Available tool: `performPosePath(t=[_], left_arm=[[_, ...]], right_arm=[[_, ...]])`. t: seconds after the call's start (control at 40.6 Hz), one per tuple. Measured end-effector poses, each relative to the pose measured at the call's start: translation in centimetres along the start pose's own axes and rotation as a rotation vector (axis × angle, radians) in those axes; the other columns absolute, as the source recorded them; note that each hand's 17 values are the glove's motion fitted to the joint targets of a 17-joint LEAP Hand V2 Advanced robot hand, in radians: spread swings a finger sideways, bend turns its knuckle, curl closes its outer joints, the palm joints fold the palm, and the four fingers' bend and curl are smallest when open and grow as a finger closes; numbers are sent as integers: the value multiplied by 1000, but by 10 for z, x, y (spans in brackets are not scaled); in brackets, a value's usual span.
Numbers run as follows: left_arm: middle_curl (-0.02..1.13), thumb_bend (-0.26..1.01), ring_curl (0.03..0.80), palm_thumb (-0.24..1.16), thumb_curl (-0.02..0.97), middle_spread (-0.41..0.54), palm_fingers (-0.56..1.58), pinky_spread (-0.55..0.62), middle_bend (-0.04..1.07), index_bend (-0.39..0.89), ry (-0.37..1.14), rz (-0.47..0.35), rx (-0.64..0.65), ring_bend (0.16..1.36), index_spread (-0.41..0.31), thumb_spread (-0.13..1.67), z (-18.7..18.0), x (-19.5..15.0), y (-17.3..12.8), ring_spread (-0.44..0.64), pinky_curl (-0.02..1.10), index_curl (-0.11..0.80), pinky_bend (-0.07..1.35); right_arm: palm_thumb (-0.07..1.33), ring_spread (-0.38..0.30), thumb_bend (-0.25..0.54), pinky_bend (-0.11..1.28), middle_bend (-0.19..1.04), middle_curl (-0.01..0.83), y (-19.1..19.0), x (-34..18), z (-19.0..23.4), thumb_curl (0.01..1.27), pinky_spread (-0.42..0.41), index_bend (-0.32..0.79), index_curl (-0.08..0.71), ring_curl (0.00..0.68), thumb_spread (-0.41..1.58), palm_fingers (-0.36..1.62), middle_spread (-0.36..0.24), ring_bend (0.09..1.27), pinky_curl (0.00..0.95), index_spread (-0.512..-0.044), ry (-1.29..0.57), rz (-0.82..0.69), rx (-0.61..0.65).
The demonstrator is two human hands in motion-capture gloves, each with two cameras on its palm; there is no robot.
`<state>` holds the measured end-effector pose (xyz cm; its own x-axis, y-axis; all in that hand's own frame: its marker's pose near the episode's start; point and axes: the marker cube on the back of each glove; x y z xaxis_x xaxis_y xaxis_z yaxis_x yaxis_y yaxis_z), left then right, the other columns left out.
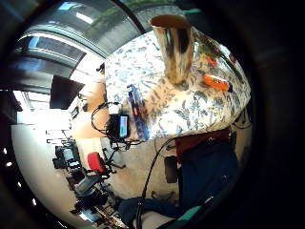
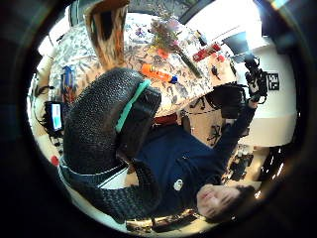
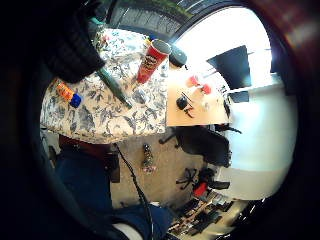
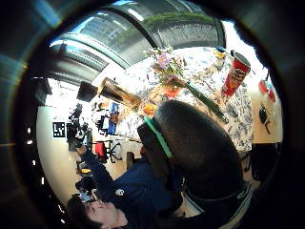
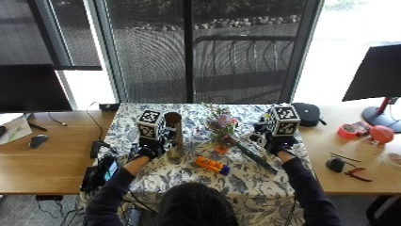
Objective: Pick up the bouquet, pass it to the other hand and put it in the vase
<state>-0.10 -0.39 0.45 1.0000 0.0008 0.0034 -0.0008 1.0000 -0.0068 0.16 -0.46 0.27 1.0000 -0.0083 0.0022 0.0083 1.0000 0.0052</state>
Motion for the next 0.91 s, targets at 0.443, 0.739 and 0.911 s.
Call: performPosePath(t=[0.443,0.739,0.911], left_arm=[[168,32,213,145,122,210,206,313,182,147,-14,18,-18,566,-25,1065,1,4,1,264,221,157,416],[221,-13,236,137,168,215,179,330,184,148,-1,78,19,584,-26,1149,2,18,3,285,261,208,425],[243,-16,245,133,188,216,169,333,183,147,-5,92,45,591,-26,1166,1,22,0,291,278,229,426]], right_arm=[[294,-30,125,459,294,231,-5,-3,-4,131,103,111,112,254,1103,425,-22,545,250,-314,-11,2,-1],[321,-63,77,462,328,299,-54,15,-6,176,71,100,148,292,1196,594,-58,583,284,-298,-90,132,-24],[379,-71,66,498,308,321,-89,34,24,212,78,90,159,316,1189,645,-102,589,312,-277,-115,219,-47]])
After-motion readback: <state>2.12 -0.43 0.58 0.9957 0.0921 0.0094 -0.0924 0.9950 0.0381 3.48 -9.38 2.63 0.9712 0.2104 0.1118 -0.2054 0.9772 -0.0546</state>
